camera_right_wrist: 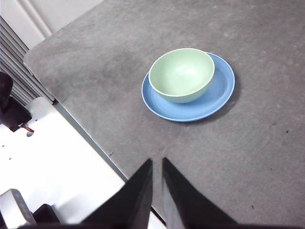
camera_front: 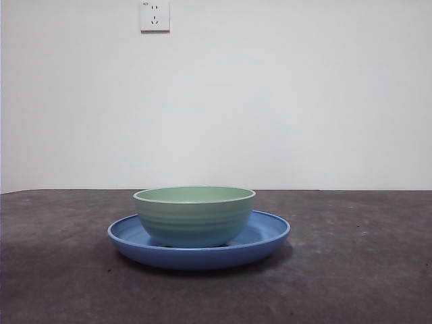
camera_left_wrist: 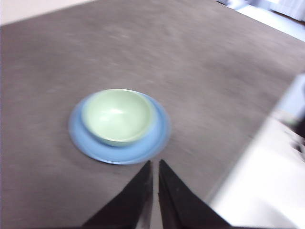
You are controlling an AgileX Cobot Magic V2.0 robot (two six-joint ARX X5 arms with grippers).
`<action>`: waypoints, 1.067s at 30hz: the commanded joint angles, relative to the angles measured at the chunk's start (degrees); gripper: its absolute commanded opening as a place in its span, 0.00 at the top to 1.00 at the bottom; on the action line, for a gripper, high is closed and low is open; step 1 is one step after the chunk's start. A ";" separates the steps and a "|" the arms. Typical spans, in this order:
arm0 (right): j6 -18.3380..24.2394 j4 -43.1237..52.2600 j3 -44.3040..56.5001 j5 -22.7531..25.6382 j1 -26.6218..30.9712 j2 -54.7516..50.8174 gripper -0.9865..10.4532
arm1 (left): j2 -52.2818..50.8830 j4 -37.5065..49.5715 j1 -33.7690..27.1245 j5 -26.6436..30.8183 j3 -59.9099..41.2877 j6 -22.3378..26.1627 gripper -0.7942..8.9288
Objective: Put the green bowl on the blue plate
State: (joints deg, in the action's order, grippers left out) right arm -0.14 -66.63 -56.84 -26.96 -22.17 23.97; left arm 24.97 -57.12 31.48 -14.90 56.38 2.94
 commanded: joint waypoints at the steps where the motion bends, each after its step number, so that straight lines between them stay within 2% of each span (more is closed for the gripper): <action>1: 0.61 0.55 -0.39 -0.07 -0.37 -0.11 0.89 | -0.20 3.04 -7.48 0.52 -1.90 3.93 0.90; 8: 0.61 0.57 -0.39 -0.04 -0.37 -0.11 0.89 | -6.23 25.68 -26.34 2.01 -19.23 0.83 0.90; 12: 0.61 0.57 -0.39 -0.07 -0.35 -0.11 0.89 | -10.25 37.83 -31.26 5.01 -31.04 -1.22 0.90; 15: 0.61 0.57 -0.39 -0.04 -0.37 -0.11 0.89 | -13.18 45.07 -31.36 9.94 -39.10 -5.05 0.90; 19: 0.61 0.57 -0.39 -0.07 -0.35 -0.11 0.89 | -16.35 49.68 -29.94 17.25 -46.40 -8.66 0.90; 26: 0.61 0.55 -0.39 -0.07 -0.37 -0.13 0.89 | -20.63 49.22 -29.90 18.38 -52.76 -8.50 0.90; 32: 0.61 0.57 -0.39 -0.04 -0.35 -0.13 0.89 | -21.07 48.98 -29.92 18.38 -54.23 -8.31 0.90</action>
State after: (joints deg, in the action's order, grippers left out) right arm -0.14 -66.63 -56.84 -26.94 -22.17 23.97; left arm 4.10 -8.93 1.54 3.22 2.33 -5.28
